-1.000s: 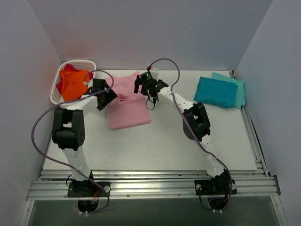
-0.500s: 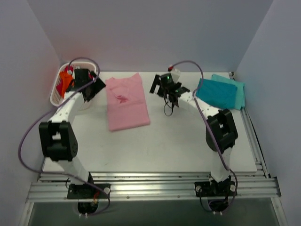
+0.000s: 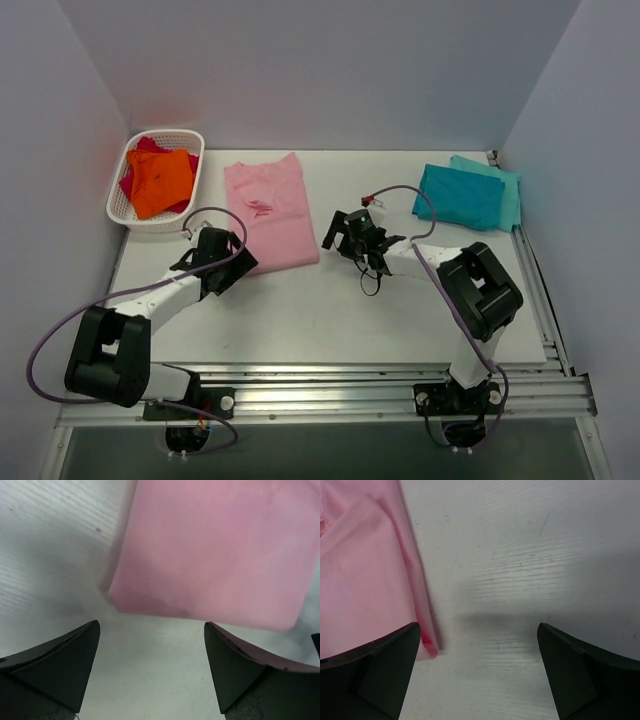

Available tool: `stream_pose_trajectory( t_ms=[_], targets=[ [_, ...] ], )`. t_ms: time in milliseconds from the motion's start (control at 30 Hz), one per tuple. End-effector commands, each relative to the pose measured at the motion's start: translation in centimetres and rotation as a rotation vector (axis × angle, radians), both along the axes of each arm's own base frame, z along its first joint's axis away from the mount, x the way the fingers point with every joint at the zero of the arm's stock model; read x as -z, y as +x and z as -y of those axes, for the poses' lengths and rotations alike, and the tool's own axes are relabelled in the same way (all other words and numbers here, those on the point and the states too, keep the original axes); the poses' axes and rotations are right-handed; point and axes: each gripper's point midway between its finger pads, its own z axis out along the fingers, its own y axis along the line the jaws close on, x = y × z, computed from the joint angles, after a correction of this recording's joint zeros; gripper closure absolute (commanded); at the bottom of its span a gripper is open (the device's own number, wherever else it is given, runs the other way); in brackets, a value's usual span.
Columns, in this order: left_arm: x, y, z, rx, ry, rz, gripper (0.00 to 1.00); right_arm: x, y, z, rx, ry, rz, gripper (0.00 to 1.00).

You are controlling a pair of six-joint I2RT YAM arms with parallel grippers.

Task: Fold and stack the t-shirts
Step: Fold the folded rectangular tshirt in 1/3 of the way, then grab one side of the 2/3 rectangular tshirt with both arms

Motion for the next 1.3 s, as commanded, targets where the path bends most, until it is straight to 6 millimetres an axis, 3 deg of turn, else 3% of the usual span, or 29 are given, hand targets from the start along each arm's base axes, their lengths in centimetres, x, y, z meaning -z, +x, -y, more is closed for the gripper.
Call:
stream_pose_trajectory(
  t_ms=[0,267,400,600,667,700,733,800,867,1000,1033,1067,1200,1267],
  targets=[
    [-1.2,-0.1,0.2,-0.083,-0.052,0.104,0.06,-1.4,-0.8,-2.9,-0.044,0.072,0.044,0.02],
    [-0.6,-0.8,-0.9,-0.127,-0.02,0.109,0.06,0.1,-2.7,-7.4,-0.134,0.085,0.017,0.02],
    [1.3,-0.6,-1.2,-0.15,-0.012,0.082,0.06,1.8,-3.3,-8.6,-0.159,0.081,-0.009,0.04],
    [3.4,0.8,-0.6,-0.158,-0.052,0.077,0.03,3.6,-3.2,-9.1,-0.174,0.075,-0.04,0.21],
    [3.3,1.0,-0.4,-0.155,-0.069,0.089,0.0,3.7,-3.1,-9.0,-0.175,0.071,-0.039,0.33],
    [3.4,1.0,-0.5,-0.16,-0.071,0.093,0.05,3.8,-3.1,-9.0,-0.172,0.07,-0.039,0.39],
    [3.3,1.1,-0.5,-0.165,-0.071,0.098,0.07,3.8,-2.9,-8.8,-0.167,0.069,-0.038,0.64],
    [3.4,1.1,-0.6,-0.163,-0.068,0.097,0.17,4.0,-3.0,-8.5,-0.164,0.064,-0.046,0.97],
    [3.6,1.3,-0.4,-0.159,-0.074,0.099,0.28,4.2,-3.0,-8.4,-0.162,0.064,-0.048,1.0],
    [4.2,1.6,0.0,-0.147,-0.084,0.093,0.63,4.2,-3.0,-8.4,-0.164,0.069,-0.043,1.0],
    [4.2,1.8,0.0,-0.146,-0.088,0.098,0.87,4.3,-3.1,-8.4,-0.165,0.069,-0.045,1.0],
    [4.3,2.0,0.1,-0.145,-0.088,0.097,0.97,4.1,-3.1,-8.3,-0.164,0.07,-0.042,1.0],
    [3.8,2.3,0.6,-0.105,-0.091,0.117,0.98,3.3,-3.5,-8.1,-0.166,0.071,-0.035,1.0],
    [2.8,1.9,1.2,-0.079,-0.096,0.133,0.98,1.8,-3.9,-7.6,-0.159,0.079,-0.022,1.0]
  ],
)
